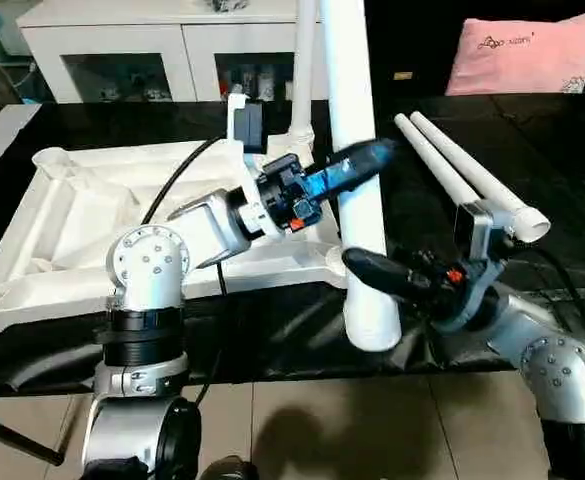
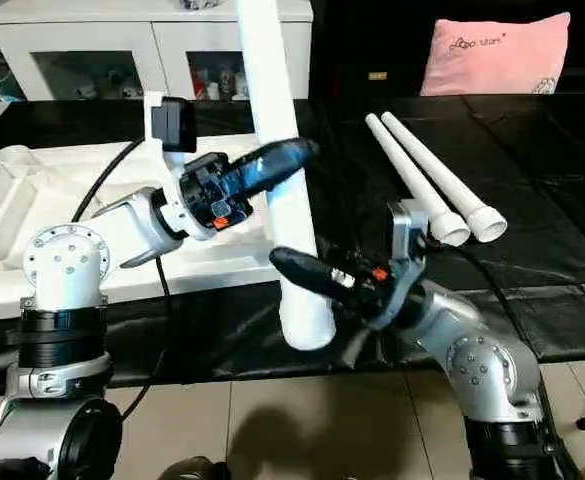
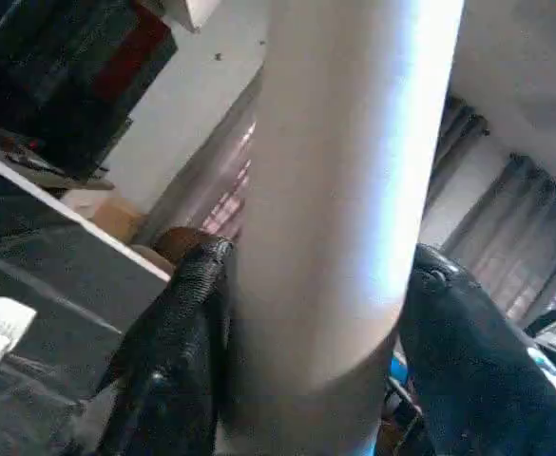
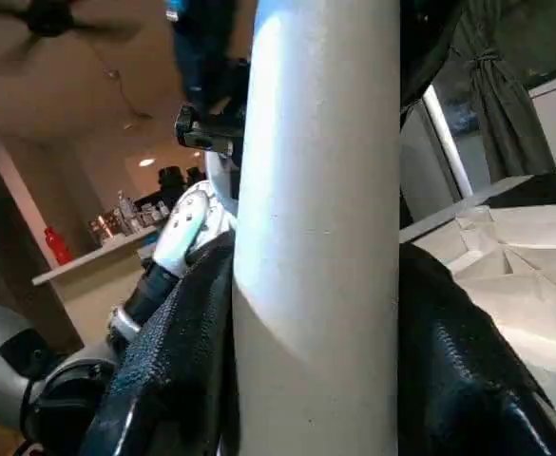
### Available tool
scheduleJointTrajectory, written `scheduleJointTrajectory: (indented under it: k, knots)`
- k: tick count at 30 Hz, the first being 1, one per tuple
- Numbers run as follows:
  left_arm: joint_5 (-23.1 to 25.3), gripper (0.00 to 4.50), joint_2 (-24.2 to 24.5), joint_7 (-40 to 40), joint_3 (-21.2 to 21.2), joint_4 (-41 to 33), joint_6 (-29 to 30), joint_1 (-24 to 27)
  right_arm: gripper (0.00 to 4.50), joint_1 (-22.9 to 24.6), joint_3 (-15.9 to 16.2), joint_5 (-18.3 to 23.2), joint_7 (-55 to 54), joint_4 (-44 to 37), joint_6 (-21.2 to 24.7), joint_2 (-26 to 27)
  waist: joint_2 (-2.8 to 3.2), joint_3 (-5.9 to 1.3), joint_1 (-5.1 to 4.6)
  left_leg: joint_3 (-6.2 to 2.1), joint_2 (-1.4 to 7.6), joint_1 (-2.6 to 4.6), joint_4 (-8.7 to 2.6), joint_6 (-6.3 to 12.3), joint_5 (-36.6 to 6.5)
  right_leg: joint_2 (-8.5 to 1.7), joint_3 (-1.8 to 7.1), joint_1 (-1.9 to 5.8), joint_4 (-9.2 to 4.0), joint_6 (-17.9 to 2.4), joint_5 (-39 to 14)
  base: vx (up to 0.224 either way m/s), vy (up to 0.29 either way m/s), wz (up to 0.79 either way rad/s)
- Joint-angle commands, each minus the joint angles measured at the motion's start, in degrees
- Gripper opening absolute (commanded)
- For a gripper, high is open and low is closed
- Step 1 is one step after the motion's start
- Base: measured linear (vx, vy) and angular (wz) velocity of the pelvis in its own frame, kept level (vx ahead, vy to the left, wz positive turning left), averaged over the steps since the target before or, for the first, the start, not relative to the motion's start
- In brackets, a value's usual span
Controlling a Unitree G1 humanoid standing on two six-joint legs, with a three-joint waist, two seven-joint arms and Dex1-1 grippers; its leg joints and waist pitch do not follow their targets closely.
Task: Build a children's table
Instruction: Insert table leg to table base
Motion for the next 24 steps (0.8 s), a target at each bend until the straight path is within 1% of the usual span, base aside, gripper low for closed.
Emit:
scheduleJointTrajectory:
  k: [1, 2, 3, 4, 5, 7, 10, 11, 13, 15, 16, 17, 19, 21, 22, 23, 24]
  knots:
    - [-1.1, 2.84, 0.3, -0.9, -1.3, -1.7, 0.7, 0.3, 1.89, -0.4, -0.3, 0.4, -0.2, -0.6, 0.6, -0.7, -0.48, -4.37, 0.05, -1.47, 2.62, 1.53, -3.59, 3.3, -8.3, -2.88, 1.93, 2.73, -3.99, -12.7, -8.2, 0.0, 0.0, 0.0]
    - [-1.0, 2.53, 0.5, -1.2, -1.6, -1.7, 0.8, 0.4, 1.89, -0.5, -0.4, 0.3, -0.2, -0.5, 0.7, -0.8, -0.52, -4.34, 0.02, -1.47, 2.6, 1.53, -3.63, 3.08, -8.7, -2.9, 1.94, 2.76, -4.05, -12.6, -8.9, 0.0, 0.0, 0.0]
    - [-1.1, 2.5, 0.8, -1.4, -1.6, -1.7, 0.9, 0.3, 1.89, -0.6, -0.4, 0.1, -0.2, -0.5, 0.6, -0.9, -0.4, -4.33, 0.06, -1.49, 2.61, 1.55, -3.63, 2.99, -8.8, -2.92, 1.96, 2.74, -4.07, -12.5, -9.2, 0.0, 0.0, 0.0]
    - [-1.2, 2.52, 0.8, -1.5, -1.7, -1.6, 0.9, 0.3, 1.89, -0.6, -0.4, 0.1, -0.3, -0.5, 0.6, -0.9, -0.45, -4.32, 0.02, -1.48, 2.59, 1.54, -3.63, 2.97, -8.9, -2.87, 1.95, 2.74, -4.1, -12.4, -9.2, 0.0, 0.0, 0.0]
    - [-1.3, 2.45, 0.9, -1.6, -1.6, -1.5, 1.0, 0.2, 1.89, -0.6, -0.3, 0.0, -0.3, -0.4, 0.5, -1.0, -0.42, -4.36, 0.02, -1.49, 2.6, 1.56, -3.62, 2.92, -8.9, -2.9, 1.95, 2.75, -4.09, -12.4, -9.2, 0.0, 0.0, 0.0]
    - [-1.6, 2.14, 1.2, -1.6, -1.6, -1.2, 0.9, -0.1, 1.89, -0.8, -0.2, -0.4, -0.3, -0.3, 0.3, -1.2, -0.44, -4.39, -0.01, -1.51, 2.6, 1.57, -3.63, 2.87, -8.6, -2.88, 1.93, 2.73, -4.04, -12.4, -8.8, 0.0, 0.0, 0.0]
    - [-1.5, 2.03, 1.6, -1.5, -1.7, -1.0, 0.6, -0.3, 1.89, -1.1, -0.2, -0.9, -0.4, -0.1, 0.1, -1.4, -0.49, -4.4, 0.01, -1.49, 2.58, 1.55, -3.61, 2.98, -8.5, -2.87, 1.94, 2.74, -3.99, -12.5, -8.4, 0.0, 0.0, 0.0]
    - [-1.3, 1.99, 1.9, -1.2, -1.8, -0.9, 0.4, -0.4, 1.89, -1.2, -0.2, -0.9, -0.6, 0.0, 0.2, -1.4, -0.33, -4.44, 0.07, -1.54, 2.57, 1.55, -3.59, 2.96, -8.3, -2.89, 1.91, 2.76, -3.91, -12.5, -8.3, 0.0, 0.0, 0.0]
    - [-1.1, 1.96, 2.2, -0.7, -1.8, -0.9, 0.0, -0.3, 1.89, -1.3, -0.1, -1.4, -0.8, 0.1, -0.1, -1.5, -0.41, -4.44, 0.04, -1.5, 2.58, 1.55, -3.57, 3.02, -8.2, -2.83, 1.9, 2.74, -3.89, -12.7, -7.7, 0.0, 0.0, 0.0]
    - [-0.9, 1.95, 2.4, -0.1, -1.7, -0.9, -0.4, -0.3, 1.89, -1.4, -0.2, -1.3, -1.0, 0.3, 0.3, -1.6, -0.32, -4.48, 0.05, -1.5, 2.56, 1.59, -3.53, 2.95, -8.3, -2.84, 1.91, 2.76, -3.86, -12.9, -7.5, 0.0, 0.0, 0.0]
    - [-0.4, 1.95, 2.7, 0.5, -1.6, -1.0, -1.0, -0.3, 1.89, -1.5, -0.3, -1.2, -1.6, 0.5, 0.5, -1.7, -0.12, -4.47, 0.1, -1.55, 2.59, 1.6, -3.56, 2.9, -8.2, -2.84, 1.89, 2.76, -3.83, -12.9, -7.2, 0.0, 0.0, 0.0]
    - [-0.1, 1.95, 2.8, 0.8, -1.5, -1.1, -1.3, -0.4, 2.24, -1.5, -0.4, -1.4, -1.9, 0.5, 0.5, -1.7, -0.16, -4.46, 0.07, -1.55, 2.61, 1.61, -3.58, 2.88, -8.3, -2.79, 1.89, 2.73, -3.84, -12.9, -7.1, 0.0, 0.0, 0.0]
    - [0.5, 1.93, 3.0, 1.4, -1.4, -1.1, -1.8, -0.5, 2.58, -1.6, -0.6, -1.5, -2.3, 0.7, 0.4, -1.7, -0.16, -4.48, 0.05, -1.55, 2.62, 1.63, -3.58, 2.72, -8.7, -2.79, 1.88, 2.76, -3.82, -12.9, -7.0, 0.0, 0.0, 0.0]
    - [2.9, 1.89, 3.7, 3.7, -1.7, -1.0, -3.9, -0.9, 2.67, -2.0, -1.3, -2.1, -3.7, 1.3, -0.4, -1.5, -0.19, -4.42, -0.02, -1.58, 2.62, 1.63, -3.68, 2.27, -8.9, -2.83, 1.91, 2.78, -3.94, -12.5, -7.7, 0.0, 0.0, 0.0]
    - [2.9, 1.86, 3.7, 3.7, -1.7, -1.0, -3.9, -0.9, 2.85, -2.0, -1.3, -2.1, -3.7, 1.3, -0.4, -1.5, -0.16, -4.49, 0.03, -1.56, 2.59, 1.67, -3.61, 2.14, -8.9, -2.9, 1.91, 2.8, -3.93, -12.5, -7.7, 0.0, 0.0, 0.0]
    - [3.3, 1.86, 3.8, 4.2, -1.7, -1.0, -4.3, -1.0, 2.85, -2.1, -1.4, -2.4, -3.8, 1.3, -0.7, -1.5, -0.14, -4.5, 0.03, -1.55, 2.58, 1.7, -3.62, 2.08, -8.9, -2.84, 1.9, 2.77, -3.9, -12.4, -7.7, 0.0, 0.0, 0.0]
    - [4.8, 1.84, 4.1, 5.1, -2.2, -1.0, -5.3, -1.1, 2.99, -2.2, -1.6, -2.8, -4.3, 1.4, -1.3, -1.4, -0.18, -4.52, -0.01, -1.58, 2.56, 1.61, -3.62, 2.15, -8.6, -2.81, 1.89, 2.83, -3.82, -12.3, -7.3, 0.0, 0.0, 0.0]
